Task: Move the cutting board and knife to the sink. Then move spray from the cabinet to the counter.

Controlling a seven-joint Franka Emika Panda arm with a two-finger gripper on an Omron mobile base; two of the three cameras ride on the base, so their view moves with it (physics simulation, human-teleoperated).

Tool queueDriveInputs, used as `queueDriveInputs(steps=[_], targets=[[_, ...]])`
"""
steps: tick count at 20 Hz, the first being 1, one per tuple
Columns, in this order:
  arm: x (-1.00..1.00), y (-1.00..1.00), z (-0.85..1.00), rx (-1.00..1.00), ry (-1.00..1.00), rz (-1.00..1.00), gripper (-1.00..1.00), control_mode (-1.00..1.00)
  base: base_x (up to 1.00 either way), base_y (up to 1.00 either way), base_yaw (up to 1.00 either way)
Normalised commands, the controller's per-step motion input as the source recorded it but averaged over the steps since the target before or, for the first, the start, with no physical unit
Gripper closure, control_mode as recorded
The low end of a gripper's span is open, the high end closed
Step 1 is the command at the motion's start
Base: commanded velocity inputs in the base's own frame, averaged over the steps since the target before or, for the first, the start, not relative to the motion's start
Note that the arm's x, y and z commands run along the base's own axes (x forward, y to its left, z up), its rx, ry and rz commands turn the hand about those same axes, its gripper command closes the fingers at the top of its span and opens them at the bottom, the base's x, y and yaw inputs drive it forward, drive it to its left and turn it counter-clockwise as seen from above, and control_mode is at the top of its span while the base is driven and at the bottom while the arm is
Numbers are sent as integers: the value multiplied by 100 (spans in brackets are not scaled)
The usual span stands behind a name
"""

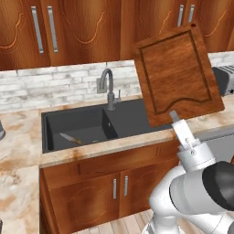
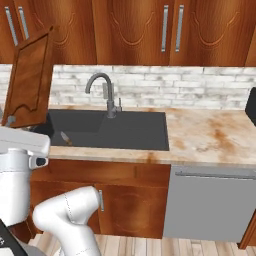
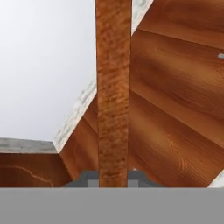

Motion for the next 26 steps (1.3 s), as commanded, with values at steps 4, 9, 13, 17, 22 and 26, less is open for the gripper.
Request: queueDriveInputs(steps=[4, 9, 13, 17, 22, 26], targets=[[-41, -51, 20, 22, 13, -9, 100, -100, 0, 0, 0], [-56, -32, 3, 11, 20, -9, 100, -100, 0, 0, 0], [-52, -26, 27, 1, 27, -10, 100, -100, 0, 0, 0], [-71, -38, 42, 0, 24, -11, 100, -100, 0, 0, 0], [-100, -50, 32, 4, 2, -13, 100, -100, 0, 0, 0], [-97, -50, 13, 4, 7, -15, 100, -100, 0, 0, 0]])
